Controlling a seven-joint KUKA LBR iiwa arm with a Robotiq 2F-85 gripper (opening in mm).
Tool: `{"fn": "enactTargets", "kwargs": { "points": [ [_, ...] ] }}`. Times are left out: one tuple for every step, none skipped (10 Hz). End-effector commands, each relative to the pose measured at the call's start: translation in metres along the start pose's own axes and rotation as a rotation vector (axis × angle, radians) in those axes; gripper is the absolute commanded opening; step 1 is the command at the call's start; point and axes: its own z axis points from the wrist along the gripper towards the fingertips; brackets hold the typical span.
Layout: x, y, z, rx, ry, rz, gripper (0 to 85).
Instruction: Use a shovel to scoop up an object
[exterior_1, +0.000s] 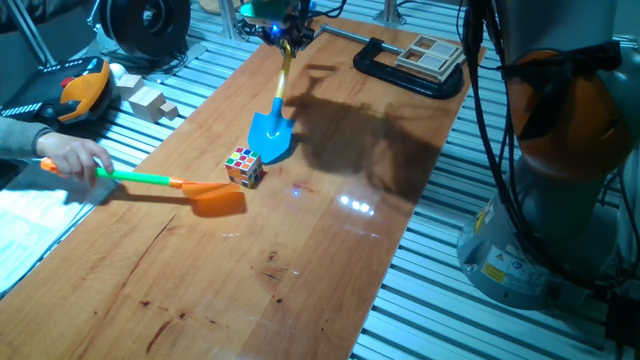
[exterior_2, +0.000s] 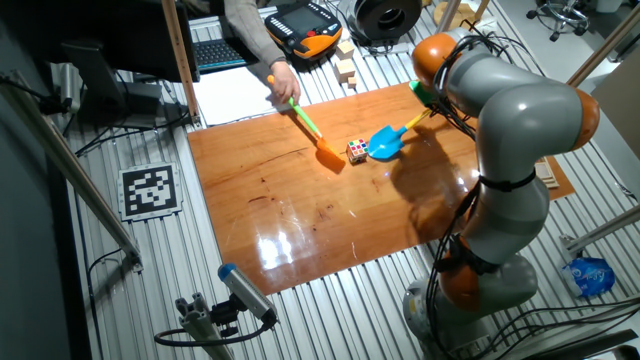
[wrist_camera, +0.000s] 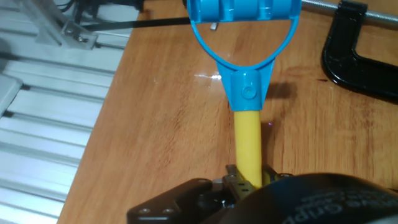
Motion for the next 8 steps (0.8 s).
{"fn": "enactTargets", "kwargs": {
  "points": [
    [0.0001,0.0,-0.0001,-0.006,-0.011,0.006,0.0],
    [0.0006,0.0003,-0.0002,-0.012,-0.019,0.014,0.0],
    [0.0017,0.0011,-0.0003,-0.012,-0.021,0.018,0.0],
    [0.0031,0.0019,-0.0001,-0.012,-0.022,0.024,0.0],
    [0.0036,0.0024,-0.0002,-0.01,-0.023,0.029,0.0],
    [0.0039,0.0026,-0.0002,-0.013,-0.025,0.033,0.0],
    [0.0055,0.0037,-0.0002,-0.015,-0.032,0.041,0.0],
    [0.0067,0.0045,0.0,-0.015,-0.036,0.045,0.0]
  ]
}}
